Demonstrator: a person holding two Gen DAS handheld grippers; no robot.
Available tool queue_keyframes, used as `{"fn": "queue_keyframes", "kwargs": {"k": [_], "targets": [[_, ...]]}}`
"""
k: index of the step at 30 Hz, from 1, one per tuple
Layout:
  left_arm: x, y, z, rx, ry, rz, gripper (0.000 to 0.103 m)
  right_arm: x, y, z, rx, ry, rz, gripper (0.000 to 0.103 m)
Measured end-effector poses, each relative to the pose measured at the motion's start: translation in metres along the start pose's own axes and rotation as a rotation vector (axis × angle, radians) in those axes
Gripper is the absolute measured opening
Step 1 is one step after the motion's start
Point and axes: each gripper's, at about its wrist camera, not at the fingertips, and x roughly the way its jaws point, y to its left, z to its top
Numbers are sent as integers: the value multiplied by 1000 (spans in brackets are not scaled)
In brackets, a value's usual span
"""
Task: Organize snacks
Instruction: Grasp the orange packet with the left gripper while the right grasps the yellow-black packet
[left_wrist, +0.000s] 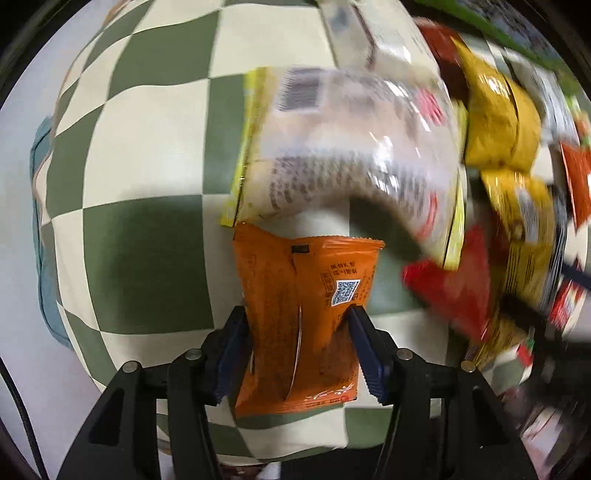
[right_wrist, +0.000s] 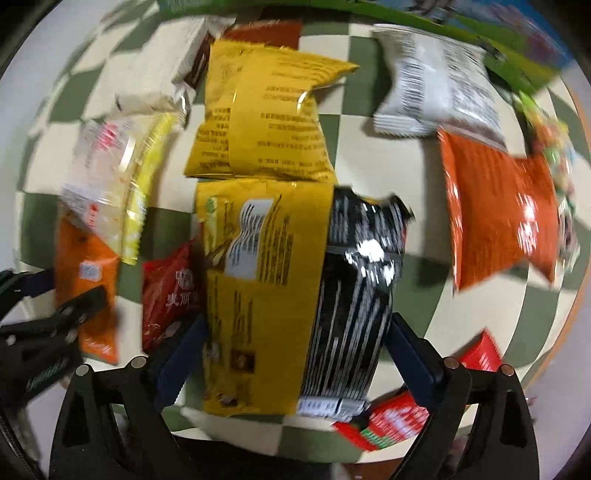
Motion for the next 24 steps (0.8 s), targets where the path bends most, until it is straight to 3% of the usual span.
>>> {"fn": "queue_keyframes", "kwargs": {"k": [3,5,9,17,20,24], "targets": [[-4,18,13,-72,1,-29,53,7,7,-4,27,0,-24,98],[-3,26,11,-64,5,-32,54,12,5,-10,79,3,-42,87],[15,29,22,6,5,-2,55,17,-1,-8,166,-10,-22,87],[16,50,51,-17,-6,12,58,56,-13,16,215,28,-60,91],[5,51,35,-18,-19,18,56,64,-5,21,209,10,-62,91],[-3,48,20,-22,-53,31,49,41,-11,-24,202,-13,-42,87]]}}
